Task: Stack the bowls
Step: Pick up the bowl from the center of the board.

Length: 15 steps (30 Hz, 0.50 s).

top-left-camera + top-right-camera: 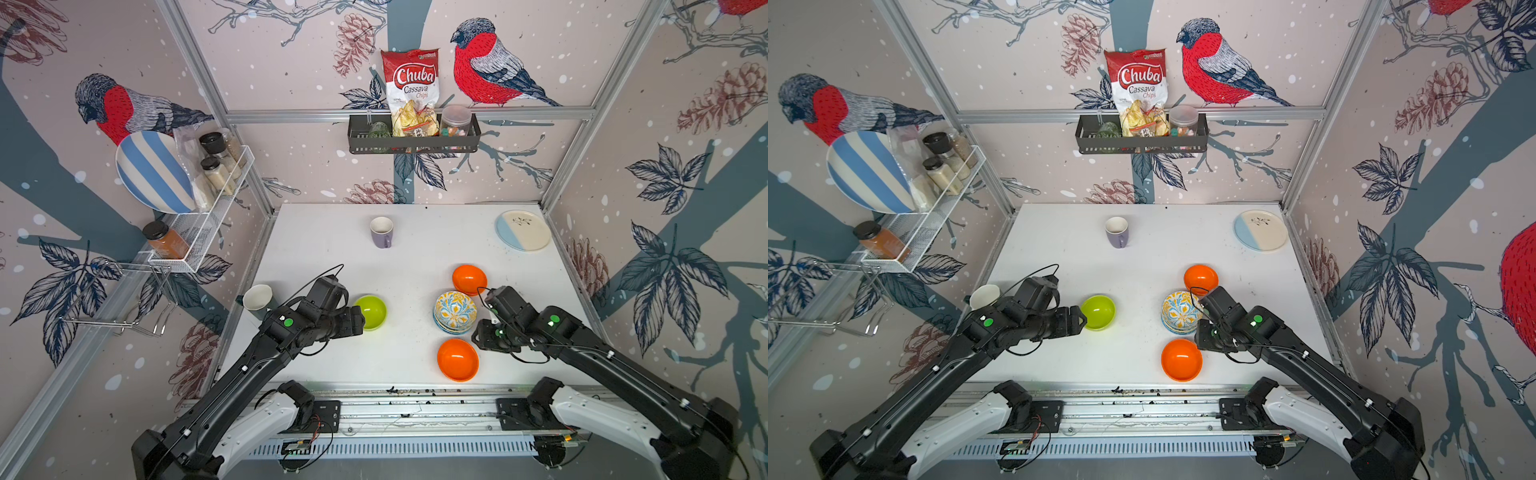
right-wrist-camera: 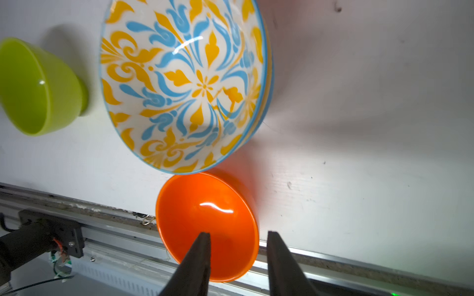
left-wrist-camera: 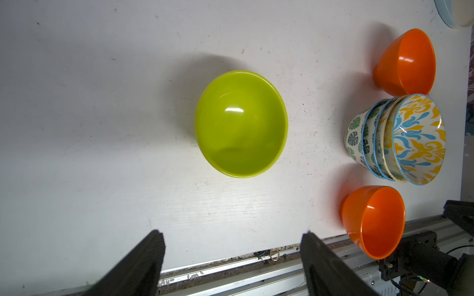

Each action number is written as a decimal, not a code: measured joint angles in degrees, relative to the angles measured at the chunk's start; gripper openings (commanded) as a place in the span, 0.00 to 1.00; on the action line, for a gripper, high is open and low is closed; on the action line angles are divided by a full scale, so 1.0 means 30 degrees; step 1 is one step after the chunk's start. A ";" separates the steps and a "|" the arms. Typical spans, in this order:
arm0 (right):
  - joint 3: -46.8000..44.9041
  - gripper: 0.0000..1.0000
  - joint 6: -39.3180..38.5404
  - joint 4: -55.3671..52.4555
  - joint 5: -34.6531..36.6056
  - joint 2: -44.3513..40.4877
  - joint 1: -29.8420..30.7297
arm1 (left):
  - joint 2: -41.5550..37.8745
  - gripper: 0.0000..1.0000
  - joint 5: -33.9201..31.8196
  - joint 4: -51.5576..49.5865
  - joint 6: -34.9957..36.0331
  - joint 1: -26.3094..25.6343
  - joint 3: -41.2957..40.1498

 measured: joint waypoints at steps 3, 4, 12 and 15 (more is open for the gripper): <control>-0.0619 0.35 0.0663 0.0058 0.0554 0.0321 0.0882 | 0.0000 0.85 0.0007 0.0000 0.0000 -0.0007 0.0000; -0.0772 0.35 0.0831 0.0138 0.0699 0.0430 0.1086 | 0.0000 0.85 0.0007 0.0000 0.0000 -0.0007 0.0000; -0.2106 0.27 0.1574 0.1421 0.0969 0.1341 0.1690 | 0.0007 0.85 0.0007 0.0007 0.0000 -0.0007 0.0000; -0.2514 0.24 0.1632 0.1938 0.0962 0.1566 0.1712 | -0.0015 0.85 -0.0007 0.0000 0.0000 -0.0029 0.0000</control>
